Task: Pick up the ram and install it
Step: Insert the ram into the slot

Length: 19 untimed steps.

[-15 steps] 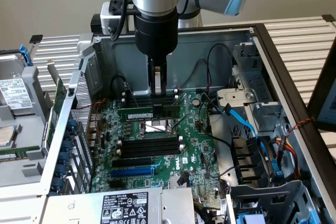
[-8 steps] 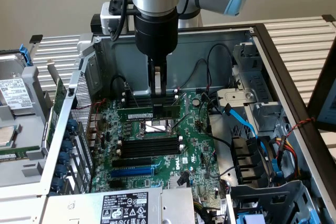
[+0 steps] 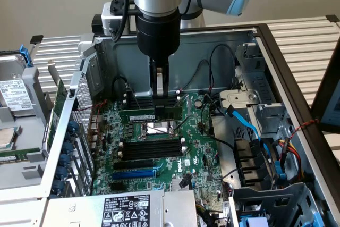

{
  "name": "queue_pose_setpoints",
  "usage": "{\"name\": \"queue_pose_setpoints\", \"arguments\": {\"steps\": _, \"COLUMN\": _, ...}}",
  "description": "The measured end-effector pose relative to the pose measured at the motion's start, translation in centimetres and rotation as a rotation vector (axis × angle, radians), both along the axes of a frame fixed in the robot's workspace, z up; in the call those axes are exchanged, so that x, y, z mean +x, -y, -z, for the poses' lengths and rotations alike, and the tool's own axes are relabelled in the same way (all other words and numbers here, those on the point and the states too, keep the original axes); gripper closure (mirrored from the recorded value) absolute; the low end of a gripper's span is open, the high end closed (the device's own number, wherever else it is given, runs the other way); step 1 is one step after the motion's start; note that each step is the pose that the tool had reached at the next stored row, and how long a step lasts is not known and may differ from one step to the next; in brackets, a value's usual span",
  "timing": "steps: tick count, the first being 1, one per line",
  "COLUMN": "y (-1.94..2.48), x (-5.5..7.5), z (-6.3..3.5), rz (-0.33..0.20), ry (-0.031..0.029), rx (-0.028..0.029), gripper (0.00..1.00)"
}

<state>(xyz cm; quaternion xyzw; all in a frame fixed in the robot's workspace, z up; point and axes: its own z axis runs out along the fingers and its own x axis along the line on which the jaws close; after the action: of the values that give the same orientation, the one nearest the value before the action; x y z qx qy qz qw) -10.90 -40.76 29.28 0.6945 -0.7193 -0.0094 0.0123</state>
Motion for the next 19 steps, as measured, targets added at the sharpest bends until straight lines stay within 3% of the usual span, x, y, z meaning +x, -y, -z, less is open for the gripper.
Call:
{"name": "queue_pose_setpoints", "arguments": {"steps": 8, "y": 0.01, "x": 0.00, "z": 0.00, "rz": 0.000, "ry": -0.0001, "rx": -0.0001, "gripper": 0.87}}
{"name": "queue_pose_setpoints", "arguments": {"steps": 19, "y": 0.41, "x": 0.00, "z": 0.53, "rz": 0.000, "ry": -0.0078, "rx": -0.0024, "gripper": 0.87}}
